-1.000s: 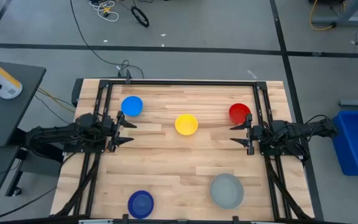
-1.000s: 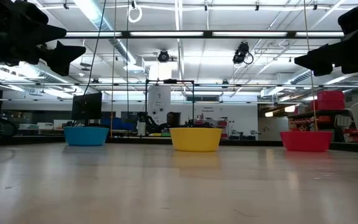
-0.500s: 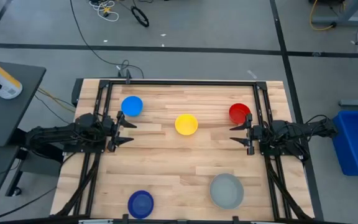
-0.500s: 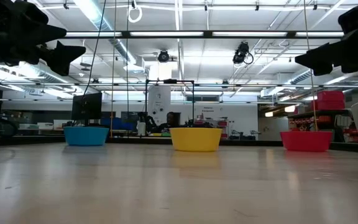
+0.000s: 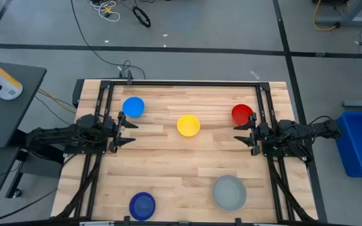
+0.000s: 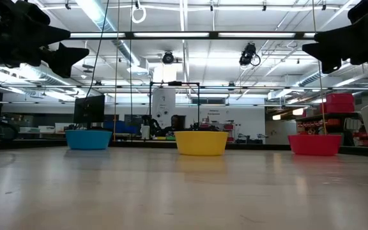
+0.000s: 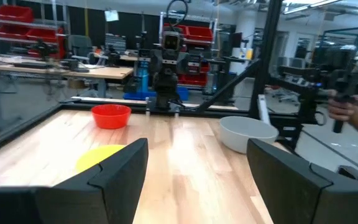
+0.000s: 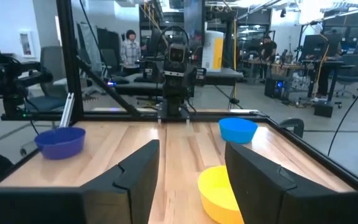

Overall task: Nest bowls inside each other
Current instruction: Stack the red bowl on the gray bowl

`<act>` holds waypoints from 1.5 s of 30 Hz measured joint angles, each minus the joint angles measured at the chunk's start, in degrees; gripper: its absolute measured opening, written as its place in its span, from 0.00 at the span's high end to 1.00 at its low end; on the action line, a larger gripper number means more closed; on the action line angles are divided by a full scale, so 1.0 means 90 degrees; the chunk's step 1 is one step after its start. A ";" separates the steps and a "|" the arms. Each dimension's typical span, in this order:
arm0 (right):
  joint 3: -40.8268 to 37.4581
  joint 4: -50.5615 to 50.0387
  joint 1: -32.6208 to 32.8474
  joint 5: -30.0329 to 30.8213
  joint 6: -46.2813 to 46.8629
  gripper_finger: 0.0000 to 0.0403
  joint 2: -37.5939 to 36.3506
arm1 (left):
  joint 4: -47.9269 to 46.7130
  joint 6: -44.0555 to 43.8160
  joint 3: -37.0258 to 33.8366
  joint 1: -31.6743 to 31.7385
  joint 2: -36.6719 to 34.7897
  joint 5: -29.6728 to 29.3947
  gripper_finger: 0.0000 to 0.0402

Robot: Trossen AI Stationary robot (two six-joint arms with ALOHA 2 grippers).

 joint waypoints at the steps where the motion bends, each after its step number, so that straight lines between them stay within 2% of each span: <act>1: -0.0001 -0.0001 0.0000 0.0000 0.0000 0.51 0.0000 | 0.0000 0.0105 0.0002 -0.0001 0.0000 -0.0039 0.30; 5: -0.0001 0.0107 0.0000 0.0000 0.0000 0.49 0.0000 | 0.0002 0.0523 0.0001 0.0000 0.0000 -0.0204 0.30; 10: -0.0001 0.0344 0.0000 -0.0008 0.0179 0.47 -0.0002 | -0.0002 0.0316 0.0000 0.0000 0.0000 -0.0579 0.30; 16: -0.0001 0.0090 -0.0007 0.0165 0.1293 0.46 0.0001 | -0.0001 0.0255 0.0002 0.0000 0.0000 -0.1829 0.30; 23: -0.0001 0.0073 -0.0012 0.0558 0.1324 0.48 0.0005 | -0.0037 0.0192 0.0000 0.0001 0.0000 -0.2762 0.30; 28: -0.0001 0.0069 -0.0012 0.0561 0.1323 0.52 0.0005 | -0.0075 0.0173 0.0001 0.0001 0.0001 -0.2759 0.30; 32: -0.0001 -0.0004 -0.0012 0.0559 0.1156 0.55 0.0033 | -0.0140 0.0216 0.0002 0.0001 0.0001 -0.2276 0.30; 36: -0.0001 -0.0558 -0.0019 0.0712 0.1614 0.57 0.0267 | -0.0149 0.0472 0.0001 -0.0001 0.0001 -0.2189 0.30; 42: 0.0006 -0.0803 -0.0216 0.0766 0.2724 0.56 0.1609 | -0.0095 0.0792 0.0000 0.0004 0.0002 -0.2332 0.30; 45: 0.0006 -0.0786 -0.0428 0.1187 0.2831 0.54 0.2434 | -0.0030 0.0934 0.0000 0.0001 0.0001 -0.2332 0.30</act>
